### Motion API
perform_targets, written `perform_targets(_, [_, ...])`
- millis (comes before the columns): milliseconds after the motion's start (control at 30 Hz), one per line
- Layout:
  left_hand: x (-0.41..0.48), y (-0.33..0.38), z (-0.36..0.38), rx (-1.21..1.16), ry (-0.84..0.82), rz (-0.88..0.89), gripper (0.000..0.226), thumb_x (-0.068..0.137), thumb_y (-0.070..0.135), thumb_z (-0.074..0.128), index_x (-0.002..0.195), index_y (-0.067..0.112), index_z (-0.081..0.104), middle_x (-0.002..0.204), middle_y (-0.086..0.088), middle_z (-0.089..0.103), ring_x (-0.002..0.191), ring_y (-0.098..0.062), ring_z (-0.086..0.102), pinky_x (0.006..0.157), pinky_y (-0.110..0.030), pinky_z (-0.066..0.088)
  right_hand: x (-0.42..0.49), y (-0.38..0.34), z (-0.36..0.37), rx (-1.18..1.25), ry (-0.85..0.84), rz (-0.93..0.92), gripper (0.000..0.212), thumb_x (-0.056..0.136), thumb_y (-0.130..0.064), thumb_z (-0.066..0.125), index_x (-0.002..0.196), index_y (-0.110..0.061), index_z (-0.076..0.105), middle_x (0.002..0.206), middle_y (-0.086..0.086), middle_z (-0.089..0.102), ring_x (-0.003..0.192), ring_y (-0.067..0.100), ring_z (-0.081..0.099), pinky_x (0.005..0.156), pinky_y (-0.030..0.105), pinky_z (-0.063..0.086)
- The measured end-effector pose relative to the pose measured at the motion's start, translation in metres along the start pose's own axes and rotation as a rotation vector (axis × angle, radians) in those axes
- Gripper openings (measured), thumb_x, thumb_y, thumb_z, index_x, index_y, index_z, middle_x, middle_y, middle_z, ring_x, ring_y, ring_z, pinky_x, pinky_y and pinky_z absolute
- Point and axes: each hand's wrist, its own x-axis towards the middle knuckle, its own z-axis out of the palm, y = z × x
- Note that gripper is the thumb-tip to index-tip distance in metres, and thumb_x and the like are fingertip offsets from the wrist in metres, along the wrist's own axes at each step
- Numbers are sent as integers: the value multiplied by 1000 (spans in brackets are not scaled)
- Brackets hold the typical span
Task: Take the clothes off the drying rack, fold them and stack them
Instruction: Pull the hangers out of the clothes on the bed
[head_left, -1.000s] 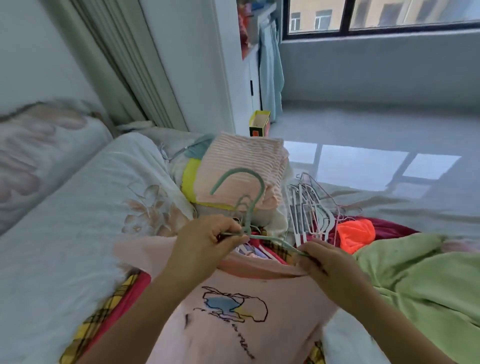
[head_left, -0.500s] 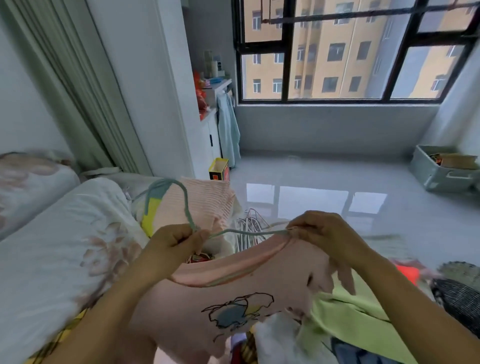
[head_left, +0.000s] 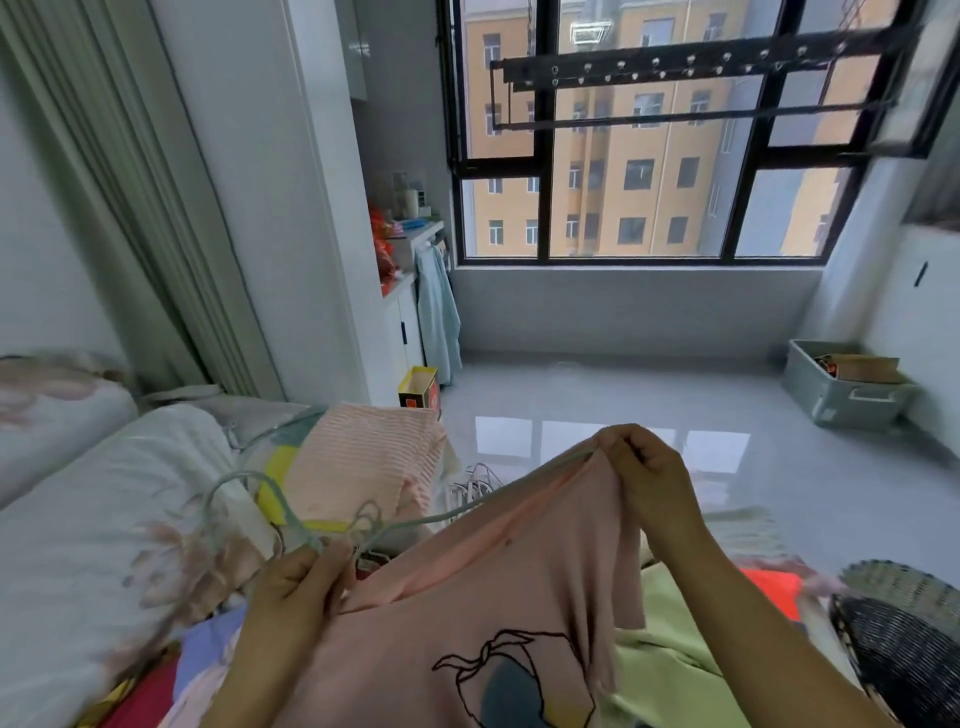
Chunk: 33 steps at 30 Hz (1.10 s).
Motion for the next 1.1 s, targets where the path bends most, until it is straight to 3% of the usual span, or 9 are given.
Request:
perform_targets(200, [0,3,-2,-1,78,-24,47,90,5,54,45,6,43,33,4,34,32,-3,32,37,-12,23,1,0,6,-27,29,-24,24,93,-13,50,76,-24,64,81,-14,65,70,-9,55,64,8,40])
perform_targets(300, [8,1,1,24,70,-13,48,90,13,56,45,6,41,33,5,36,34,-3,32,38,-13,24,6,3,8,-68,18,4,25,94,-14,49,76,-25,62,81,-16,62,77,-1,55,66,8,39])
perform_targets(367, [15,0,3,74,44,1,47,87,23,59,47,5,43,37,4,38,40,-9,35,39,-13,25,7,9,6,-138,-29,-9,26,94,-14,48,76,-26,61,81,-16,62,79,-1,54,65,3,36])
perform_targets(467, [26,-8,-1,83,71,-36,46,91,17,57,48,6,45,34,5,41,36,-4,36,41,-13,29,5,14,1,-224,-146,-32,23,96,-13,46,81,-19,62,83,-12,62,78,-2,53,64,0,35])
perform_targets(567, [37,-15,-11,62,87,-59,45,88,24,59,50,5,45,39,1,43,45,-13,42,50,-25,32,2,9,-7,-248,-310,-16,22,96,-15,48,85,-9,66,85,-5,66,74,-1,57,64,2,38])
perform_targets(667, [48,-13,-17,-85,221,-145,43,89,15,52,47,12,43,31,6,31,31,-8,29,34,-15,19,-1,5,-12,-262,-423,-1,21,95,-10,49,85,-12,68,86,-8,67,72,-10,57,66,2,40])
perform_targets(733, [53,-10,-15,-235,246,-228,40,89,16,49,49,13,41,29,7,26,26,-5,21,34,-8,12,-1,4,-11,-241,-388,6,22,95,-12,49,84,-14,68,86,-9,67,72,-9,57,66,2,40])
perform_targets(900, [55,-7,5,-493,240,-324,41,93,20,48,53,17,42,33,9,36,26,-1,28,30,-8,20,1,-7,-1,-154,-283,45,21,95,-19,50,80,-18,65,83,-9,65,76,1,56,66,11,40])
perform_targets(1100, [52,31,62,-543,205,-251,39,93,17,50,55,14,41,34,8,37,30,-3,30,35,-13,26,-19,-8,47,-141,-381,32,23,93,-10,51,76,-21,62,84,-2,68,83,14,62,78,23,46])
